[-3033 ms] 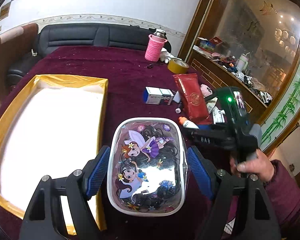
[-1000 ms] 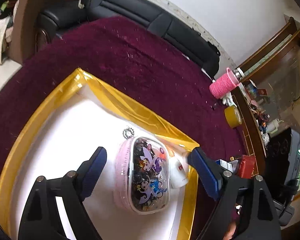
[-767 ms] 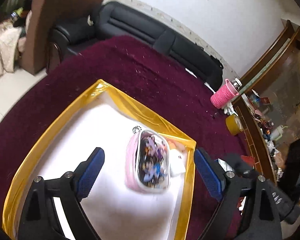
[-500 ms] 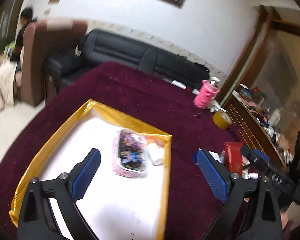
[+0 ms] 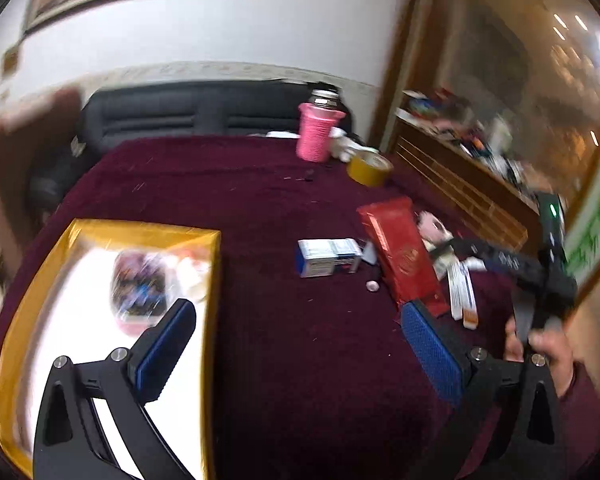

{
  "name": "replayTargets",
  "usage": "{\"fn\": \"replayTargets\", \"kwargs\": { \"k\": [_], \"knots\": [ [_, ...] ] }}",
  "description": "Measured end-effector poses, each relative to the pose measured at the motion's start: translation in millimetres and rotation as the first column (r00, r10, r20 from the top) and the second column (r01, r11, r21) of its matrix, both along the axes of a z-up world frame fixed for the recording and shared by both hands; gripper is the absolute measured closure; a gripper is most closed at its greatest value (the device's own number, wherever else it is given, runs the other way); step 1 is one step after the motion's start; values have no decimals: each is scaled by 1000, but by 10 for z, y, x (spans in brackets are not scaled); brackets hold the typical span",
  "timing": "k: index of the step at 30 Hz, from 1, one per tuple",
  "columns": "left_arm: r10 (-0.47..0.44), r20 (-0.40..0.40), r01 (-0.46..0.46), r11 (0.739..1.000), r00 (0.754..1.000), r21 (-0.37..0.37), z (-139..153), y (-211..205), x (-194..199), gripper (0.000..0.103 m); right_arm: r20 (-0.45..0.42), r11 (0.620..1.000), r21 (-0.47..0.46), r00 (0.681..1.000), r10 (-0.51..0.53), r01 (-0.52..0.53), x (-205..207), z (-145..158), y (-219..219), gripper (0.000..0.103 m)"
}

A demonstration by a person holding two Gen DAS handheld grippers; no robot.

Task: Organize objects
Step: 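Grasp the white medicine box with the left tool while the right tool grasps the white ointment tube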

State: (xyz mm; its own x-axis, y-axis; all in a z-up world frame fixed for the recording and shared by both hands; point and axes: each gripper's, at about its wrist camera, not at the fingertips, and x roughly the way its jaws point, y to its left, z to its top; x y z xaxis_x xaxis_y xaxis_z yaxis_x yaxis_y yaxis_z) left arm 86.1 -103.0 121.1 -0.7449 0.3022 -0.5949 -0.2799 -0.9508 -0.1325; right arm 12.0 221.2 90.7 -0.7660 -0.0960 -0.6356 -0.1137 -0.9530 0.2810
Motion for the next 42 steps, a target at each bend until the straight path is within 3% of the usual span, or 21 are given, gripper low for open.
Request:
{"fn": "replayTargets", "kwargs": {
  "k": [4,7,11,17,23,25,27,29,30,33,37,42],
  "knots": [
    [-108,-18,102,972,994,-213,-89,442,-219,1,-28,1000,-12,1000,-13,13,-96,-106,-7,0],
    [-192,14,187,931,981,-315,-184,729,-472,1,-69,1000,-11,998,-9,8,-72,-130,-19,0],
    [-275,59,272,854,960,-444,-408,1036,-927,1,-83,1000,-9,997,1,-2,-61,-192,17,0],
    [-344,165,380,791,924,-479,-712,1214,-1495,5,-66,999,-34,998,20,-22,-68,-257,42,0],
    [-379,256,457,765,889,-454,-918,1329,-1720,6,-32,997,-77,999,5,-8,-114,-324,131,0],
    [-381,297,480,752,876,-452,-1028,1368,-1720,16,-23,996,-90,1000,1,-3,-123,-345,167,0],
    [-378,289,472,771,879,-427,-984,1342,-1704,46,-14,995,-100,1000,0,-1,-130,-365,181,0],
    [-336,267,425,791,903,-441,-915,1299,-1661,64,-10,994,-105,1000,1,-2,-131,-373,187,0],
    [-325,257,409,806,910,-429,-865,1256,-1634,68,-10,994,-107,1000,1,-3,-128,-373,188,0],
    [-285,234,356,861,929,-363,-678,1080,-1520,70,-19,995,-102,1000,-9,7,-113,-355,202,0],
    [-258,190,298,929,947,-219,-382,860,-1274,70,-33,994,-104,998,-48,44,-72,-332,278,0],
    [-229,136,245,962,964,-119,-216,690,-858,70,-19,974,-197,993,-118,112,-32,-371,550,0]
  ]
}}
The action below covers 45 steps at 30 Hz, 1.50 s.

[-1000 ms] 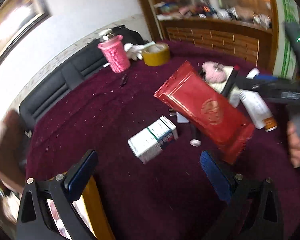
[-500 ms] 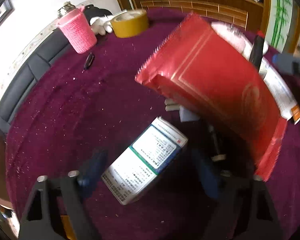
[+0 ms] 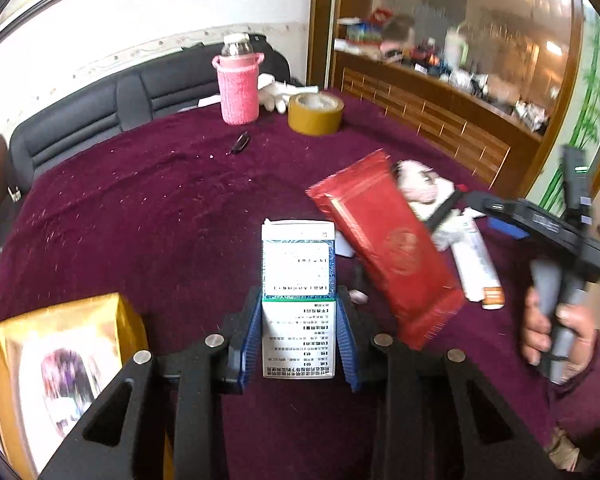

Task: Organize objects
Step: 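Grasp the white medicine box with the left tool while the right tool grasps the white ointment tube, then carry the box and tube into the tray and open both tools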

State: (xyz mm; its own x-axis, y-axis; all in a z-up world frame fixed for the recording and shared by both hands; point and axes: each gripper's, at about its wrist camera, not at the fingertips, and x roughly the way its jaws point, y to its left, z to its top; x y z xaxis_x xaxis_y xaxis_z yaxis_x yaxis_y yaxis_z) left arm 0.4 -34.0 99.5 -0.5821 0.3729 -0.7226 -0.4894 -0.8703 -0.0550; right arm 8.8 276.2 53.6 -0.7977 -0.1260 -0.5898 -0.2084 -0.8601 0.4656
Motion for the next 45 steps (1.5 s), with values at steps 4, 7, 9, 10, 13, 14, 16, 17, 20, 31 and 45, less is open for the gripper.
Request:
{"fn": "replayTargets", "kwargs": {
  "k": [4,7,9,10,13,14,16,17,20,31,45],
  "knots": [
    [32,-31,-30,998,999,56,49,-90,358,70,47,998,-57,999,-7,10,-11,-72,81,0],
    [49,-29,-46,993,998,111,61,-202,571,70,85,1000,-11,996,-17,18,85,-54,45,0],
    [59,-14,-56,986,998,155,48,-311,691,70,114,998,60,993,-18,11,141,-37,-59,0],
    [68,-10,-65,983,998,169,32,-369,753,70,134,995,95,991,-13,0,144,-42,-116,0],
    [91,5,-90,976,996,196,-17,-513,893,70,220,972,233,975,-20,-32,54,-110,-300,8],
    [100,12,-100,974,995,205,-30,-566,937,70,244,964,263,970,-22,-44,8,-142,-347,13],
    [121,14,-122,970,993,212,-34,-664,1005,70,291,949,309,956,-30,-64,-75,-222,-419,52],
    [133,13,-133,967,991,216,-32,-726,1047,70,275,929,365,960,-51,-56,-77,-217,-469,68],
    [167,3,-163,960,986,228,-5,-899,1153,70,270,940,336,962,-36,-59,-23,-229,-437,76],
    [246,-13,-232,929,969,289,43,-1342,1298,69,189,983,154,979,69,-100,519,34,-280,82],
    [419,-4,-410,892,908,190,198,-2235,1205,69,38,886,-63,886,462,-459,523,603,-1550,81]
  ]
}}
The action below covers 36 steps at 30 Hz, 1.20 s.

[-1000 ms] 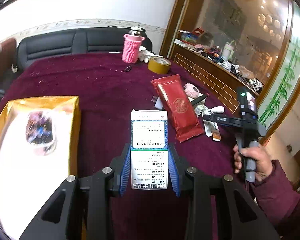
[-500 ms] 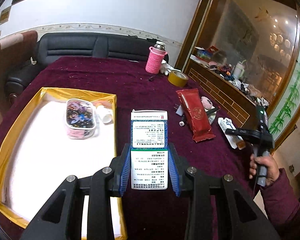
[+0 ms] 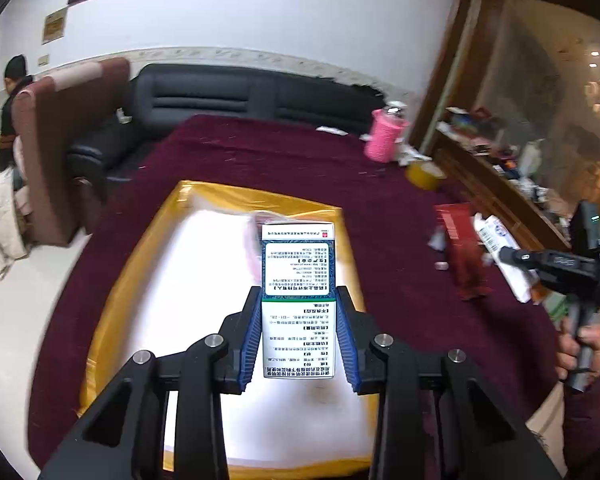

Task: Organize objects
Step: 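Carry the box and tube into the tray and open both tools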

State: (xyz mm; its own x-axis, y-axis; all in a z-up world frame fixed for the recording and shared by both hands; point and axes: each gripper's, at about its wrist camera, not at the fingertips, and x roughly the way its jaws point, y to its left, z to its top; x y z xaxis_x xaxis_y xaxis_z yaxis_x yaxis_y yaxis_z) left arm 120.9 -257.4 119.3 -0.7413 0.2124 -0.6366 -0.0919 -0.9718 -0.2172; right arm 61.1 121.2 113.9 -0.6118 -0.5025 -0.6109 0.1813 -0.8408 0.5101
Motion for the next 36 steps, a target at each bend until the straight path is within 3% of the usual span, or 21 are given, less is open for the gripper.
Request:
{"fn": "replayTargets", "kwargs": {
  "k": [9,19,29,33,36],
  "knots": [
    [54,82,-49,997,995,-55,-188,-346,-614,69,35,983,-32,982,184,-183,-380,12,-1296,80],
    [105,203,-110,994,974,14,-566,-750,-1236,69,158,959,-108,948,277,-262,-975,-247,-2327,80],
    [128,240,-152,985,962,84,-718,-960,-1396,69,247,949,-82,917,314,-303,-1311,-553,-3107,80],
    [109,225,-146,977,968,157,-705,-992,-1383,54,257,953,-67,917,304,-297,-1350,-606,-3140,78],
    [111,206,-145,977,972,154,-667,-964,-1344,45,252,958,-56,924,287,-282,-1370,-617,-3114,77]
  ]
}}
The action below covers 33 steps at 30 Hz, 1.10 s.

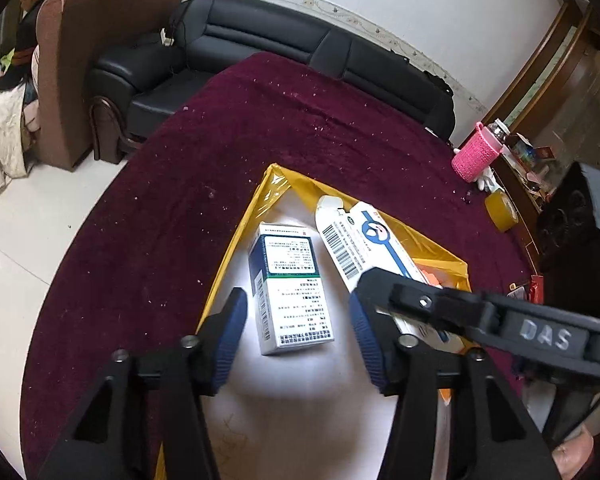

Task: Organize objects
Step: 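Carry the box and tube into the tray and open both tools, then grasp the pink fuzzy pouch with the left tool while the right tool grasps the small white dropper bottle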

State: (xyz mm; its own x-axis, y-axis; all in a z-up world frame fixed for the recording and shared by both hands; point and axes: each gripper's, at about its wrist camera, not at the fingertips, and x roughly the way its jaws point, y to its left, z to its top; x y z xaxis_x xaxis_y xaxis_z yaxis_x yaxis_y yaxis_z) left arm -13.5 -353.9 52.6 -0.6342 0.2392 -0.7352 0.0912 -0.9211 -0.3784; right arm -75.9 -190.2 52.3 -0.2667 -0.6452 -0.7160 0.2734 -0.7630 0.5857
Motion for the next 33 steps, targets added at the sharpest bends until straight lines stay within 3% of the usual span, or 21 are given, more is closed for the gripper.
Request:
{"fn": "replayTargets", "kwargs": {
  "k": [2,6,11,16,22,28,30,33],
  "knots": [
    [8,-27,-8,1000,1000,-18,65,24,66,31,9,1000,-6,1000,-13,13,-12,-12,29,72],
    [58,-73,-61,998,996,-29,175,1,214,21,30,998,-60,999,-15,17,-38,-27,85,46],
    [140,-123,-142,990,982,-9,268,-32,474,19,-33,998,-62,999,-25,23,41,180,226,41],
    [124,-184,-126,992,975,-2,282,243,604,11,-140,997,-47,988,-60,54,271,424,653,26],
    [35,-74,-41,996,997,-77,96,724,454,11,-223,995,13,971,-92,97,618,481,1240,25],
    [-5,-28,3,997,1000,-81,15,1030,564,11,-232,986,-9,959,-163,166,836,437,1932,24],
    [-14,-32,12,997,999,-75,28,1069,596,11,-230,982,-11,956,-184,186,892,406,2168,24],
    [22,-97,-27,998,995,-55,201,1071,701,11,-247,974,-8,943,-221,226,1003,397,2539,24]
  ]
}}
